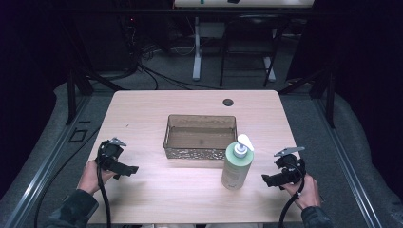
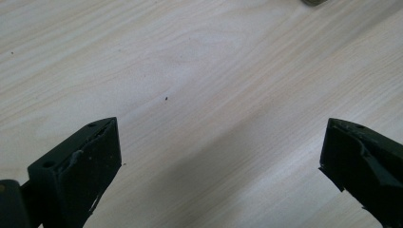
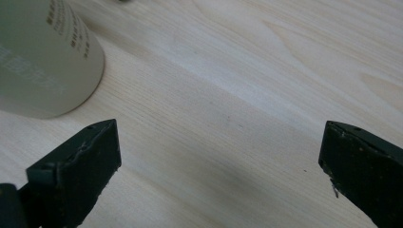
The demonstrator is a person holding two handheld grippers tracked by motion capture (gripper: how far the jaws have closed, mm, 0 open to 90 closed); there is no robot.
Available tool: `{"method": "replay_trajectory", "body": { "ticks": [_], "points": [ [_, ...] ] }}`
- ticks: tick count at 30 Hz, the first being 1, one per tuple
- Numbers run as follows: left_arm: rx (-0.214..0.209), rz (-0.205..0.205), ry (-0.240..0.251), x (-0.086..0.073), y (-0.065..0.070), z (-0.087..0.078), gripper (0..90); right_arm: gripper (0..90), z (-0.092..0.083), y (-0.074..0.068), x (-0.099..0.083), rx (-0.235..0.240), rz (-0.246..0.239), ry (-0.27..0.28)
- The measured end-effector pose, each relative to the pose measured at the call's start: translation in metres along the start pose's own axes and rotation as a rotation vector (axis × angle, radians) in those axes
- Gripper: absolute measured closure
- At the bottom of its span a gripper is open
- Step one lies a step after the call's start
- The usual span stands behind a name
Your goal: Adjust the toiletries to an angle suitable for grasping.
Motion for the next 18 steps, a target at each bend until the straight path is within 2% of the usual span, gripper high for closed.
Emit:
{"method": "replay_trajectory", "body": {
  "ticks": [1,3,6,10,12,18],
  "points": [
    [0.000,0.000,0.000,0.000,0.000,0.000,0.0,0.0,-0.001,-0.001,0.000,0.005,-0.002,0.003],
    [0.004,0.002,0.032,0.004,0.001,-0.001,0.0,0.0,-0.001,-0.002,0.000,0.011,-0.002,0.002],
    [0.031,-0.002,0.007,0.002,-0.001,0.000,0.0,0.0,-0.003,-0.004,0.002,0.020,-0.012,0.002],
    [0.029,-0.010,-0.013,-0.001,-0.003,0.002,0.0,0.0,-0.009,-0.005,0.006,0.020,-0.010,0.017],
    [0.030,-0.011,-0.011,-0.001,-0.002,0.002,0.0,0.0,-0.015,-0.010,0.009,0.031,-0.003,0.040],
    [0.019,-0.009,0.000,0.003,0.001,0.003,0.0,0.0,-0.017,-0.020,0.009,0.055,-0.015,0.034]
  ]
}}
Point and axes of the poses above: each handheld gripper's, and its own axes: z roughly forward along the jaws, x roughly out of its top, y roughly to its right, the point moved 5 cm from there along z, roughly forward along the jaws, and after that the axes turned 13 degrees about y, right-handed, at the moved point
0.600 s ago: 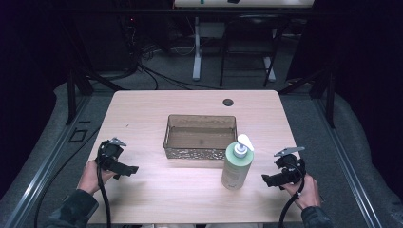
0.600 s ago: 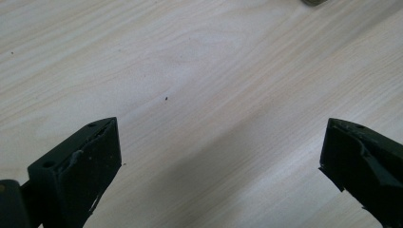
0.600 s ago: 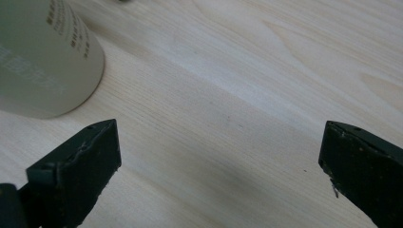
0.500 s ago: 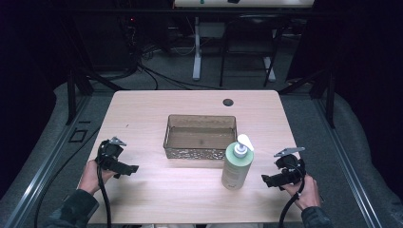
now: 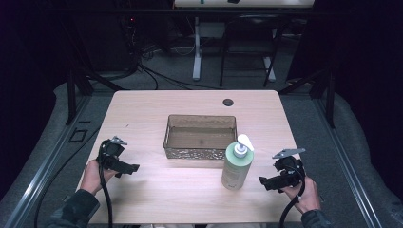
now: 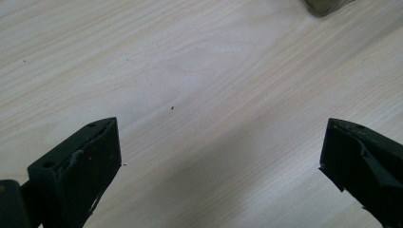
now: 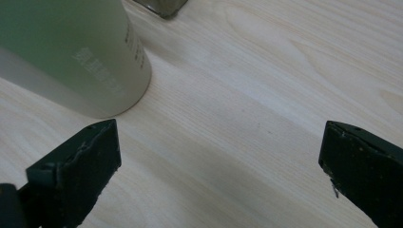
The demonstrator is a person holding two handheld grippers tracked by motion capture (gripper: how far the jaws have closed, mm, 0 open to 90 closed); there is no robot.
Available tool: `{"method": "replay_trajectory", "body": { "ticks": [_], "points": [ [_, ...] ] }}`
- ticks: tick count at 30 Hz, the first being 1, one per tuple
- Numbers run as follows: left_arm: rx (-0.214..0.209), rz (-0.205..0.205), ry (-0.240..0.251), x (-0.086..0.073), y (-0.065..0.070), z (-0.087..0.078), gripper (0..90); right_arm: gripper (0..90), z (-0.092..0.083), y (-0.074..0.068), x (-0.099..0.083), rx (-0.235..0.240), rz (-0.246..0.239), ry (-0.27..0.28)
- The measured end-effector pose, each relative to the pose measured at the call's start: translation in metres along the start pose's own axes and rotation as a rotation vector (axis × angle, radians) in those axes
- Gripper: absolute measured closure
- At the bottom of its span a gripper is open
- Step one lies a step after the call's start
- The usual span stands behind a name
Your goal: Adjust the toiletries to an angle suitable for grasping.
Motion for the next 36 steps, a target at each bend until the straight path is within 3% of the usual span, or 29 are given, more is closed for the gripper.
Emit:
{"method": "replay_trajectory", "body": {
  "ticks": [11,22,36],
  "points": [
    [-0.003,0.002,-0.010,-0.001,0.000,0.002,0.0,0.0,-0.004,-0.018,0.003,0.052,-0.006,0.024],
    [-0.002,0.001,-0.007,0.001,0.002,0.003,0.0,0.0,-0.008,-0.023,0.005,0.065,-0.015,0.038],
    [-0.001,0.008,-0.023,0.000,0.002,0.005,0.0,0.0,-0.006,-0.044,0.011,0.163,-0.053,0.071]
  ]
}}
Point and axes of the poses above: each handheld gripper's, and its own axes: z roughly forward along the jaws, x roughly out of its top, y roughly to its right, the point moved 5 cm from there along z, roughly forward along the jaws, and after that the axes turned 13 degrees about y, right-handed, at the moved point
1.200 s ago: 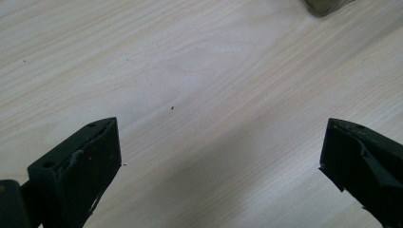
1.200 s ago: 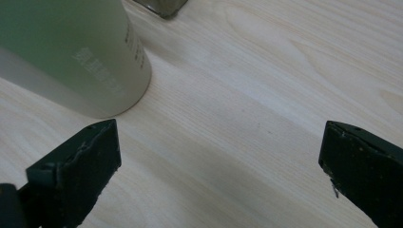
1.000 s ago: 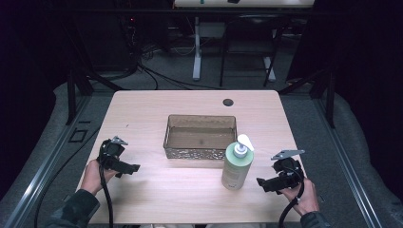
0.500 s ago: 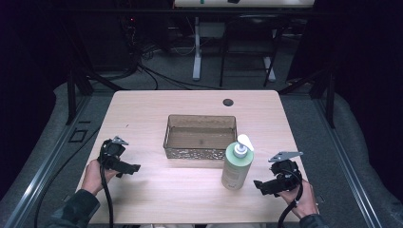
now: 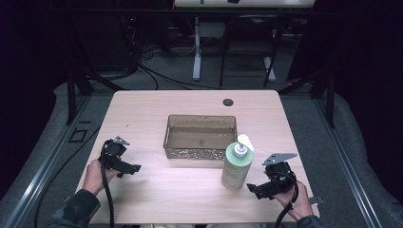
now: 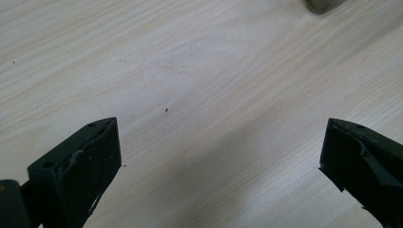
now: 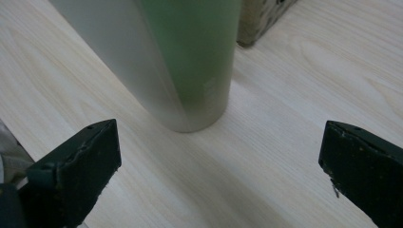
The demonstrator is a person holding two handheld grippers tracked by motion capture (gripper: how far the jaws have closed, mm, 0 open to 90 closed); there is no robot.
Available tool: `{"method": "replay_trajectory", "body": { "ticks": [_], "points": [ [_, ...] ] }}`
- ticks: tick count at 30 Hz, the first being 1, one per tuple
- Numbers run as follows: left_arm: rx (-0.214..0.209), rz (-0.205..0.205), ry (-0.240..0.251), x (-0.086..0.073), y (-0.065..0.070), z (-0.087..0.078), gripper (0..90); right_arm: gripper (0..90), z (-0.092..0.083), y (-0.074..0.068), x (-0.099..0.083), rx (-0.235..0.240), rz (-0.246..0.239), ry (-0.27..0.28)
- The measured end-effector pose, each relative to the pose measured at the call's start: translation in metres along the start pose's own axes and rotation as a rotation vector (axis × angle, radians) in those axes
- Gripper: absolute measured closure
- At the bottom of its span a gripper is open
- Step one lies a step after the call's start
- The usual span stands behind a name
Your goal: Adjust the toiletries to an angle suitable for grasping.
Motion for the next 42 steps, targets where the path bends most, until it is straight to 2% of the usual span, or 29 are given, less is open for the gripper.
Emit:
{"method": "replay_trajectory", "body": {
  "ticks": [4,10,22,27,33,36,37,42],
  "points": [
    [0.001,0.004,-0.001,0.000,0.001,0.000,0.0,0.0,0.002,-0.006,0.002,0.025,-0.013,0.003],
    [0.001,0.007,0.002,0.001,0.002,0.000,0.0,0.0,0.003,-0.011,0.007,0.031,-0.023,0.027],
    [-0.005,0.014,-0.013,0.001,0.002,0.003,0.0,0.0,0.009,-0.022,0.031,0.053,-0.019,0.125],
    [-0.006,0.016,-0.011,0.001,0.001,0.003,0.0,0.0,0.010,-0.026,0.039,0.063,-0.036,0.176],
    [-0.006,0.018,-0.014,0.001,0.002,0.003,0.0,0.6,0.008,-0.027,0.047,0.037,-0.051,0.237],
    [-0.006,0.022,-0.016,0.001,0.002,0.003,0.0,3.6,0.005,-0.028,0.051,0.025,-0.063,0.270],
    [-0.006,0.021,-0.016,0.001,0.002,0.004,0.0,7.5,0.003,-0.028,0.054,0.021,-0.061,0.295],
    [-0.006,0.025,-0.017,0.001,0.003,0.003,0.0,11.6,0.003,-0.030,0.056,0.026,-0.068,0.299]
  ]
}}
Point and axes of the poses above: each handheld gripper's, and its own axes: z roughly forward along the jaws, x roughly out of its top, y roughly to its right, the point moved 5 cm from there along z, roughly forward along the jaws, and after that the axes turned 13 degrees about y, right-handed, at the moved point
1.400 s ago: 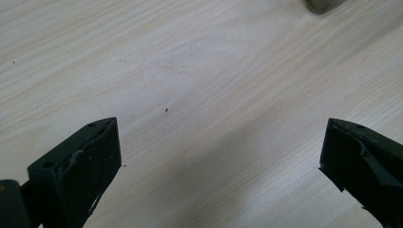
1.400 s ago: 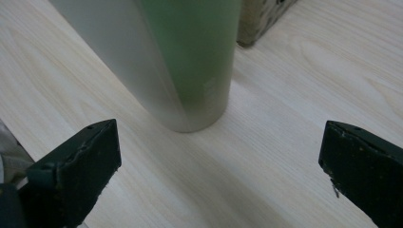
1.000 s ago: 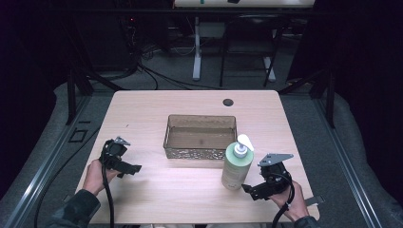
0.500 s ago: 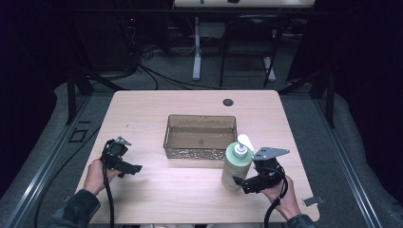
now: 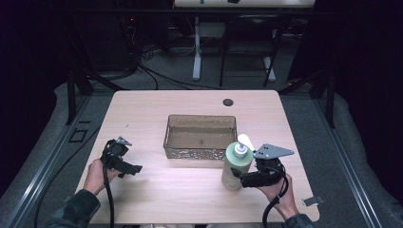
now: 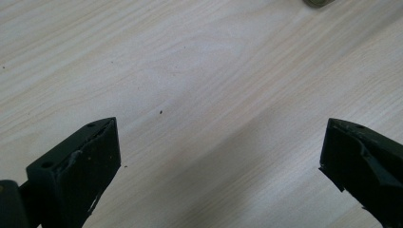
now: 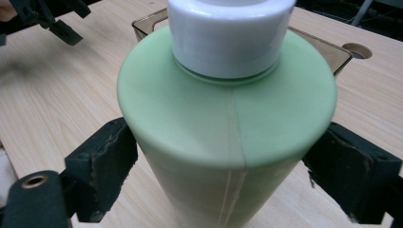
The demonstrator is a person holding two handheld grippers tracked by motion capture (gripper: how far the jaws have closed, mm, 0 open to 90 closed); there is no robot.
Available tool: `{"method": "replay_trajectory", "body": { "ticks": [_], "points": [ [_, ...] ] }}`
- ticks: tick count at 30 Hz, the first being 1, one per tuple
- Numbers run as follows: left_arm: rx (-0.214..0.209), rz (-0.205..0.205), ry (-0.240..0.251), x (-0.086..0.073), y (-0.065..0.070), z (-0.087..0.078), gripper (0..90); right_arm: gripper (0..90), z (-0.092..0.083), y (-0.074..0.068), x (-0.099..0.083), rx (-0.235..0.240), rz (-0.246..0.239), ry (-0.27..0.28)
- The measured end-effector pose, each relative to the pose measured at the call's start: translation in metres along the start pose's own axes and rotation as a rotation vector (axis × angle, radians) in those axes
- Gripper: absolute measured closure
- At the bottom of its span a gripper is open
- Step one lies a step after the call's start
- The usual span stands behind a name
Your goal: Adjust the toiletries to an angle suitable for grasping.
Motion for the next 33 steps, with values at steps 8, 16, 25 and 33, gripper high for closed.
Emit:
{"method": "replay_trajectory", "body": {
  "ticks": [8,16,25,33],
  "points": [
    [0.001,0.012,-0.009,-0.001,0.001,0.002,0.0,12.0,0.002,0.001,0.000,0.001,-0.019,0.003],
    [0.001,0.014,-0.008,0.000,0.001,0.002,0.0,12.2,0.006,0.004,0.000,0.032,-0.035,0.021],
    [-0.011,0.026,-0.011,0.001,0.003,0.004,0.0,12.3,0.015,0.007,0.003,0.085,-0.051,0.029],
    [-0.017,0.037,-0.005,0.001,0.003,0.002,0.0,12.3,0.020,0.008,0.004,0.114,-0.062,0.033]
  ]
}}
Point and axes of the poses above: each handheld gripper's, and its own axes: z roughly forward along the jaws, x roughly out of its top, y roughly to its right, the point moved 5 cm from there along z, roughly forward along the jaws, and after that the axes turned 13 degrees about y, right-handed, at the moved point
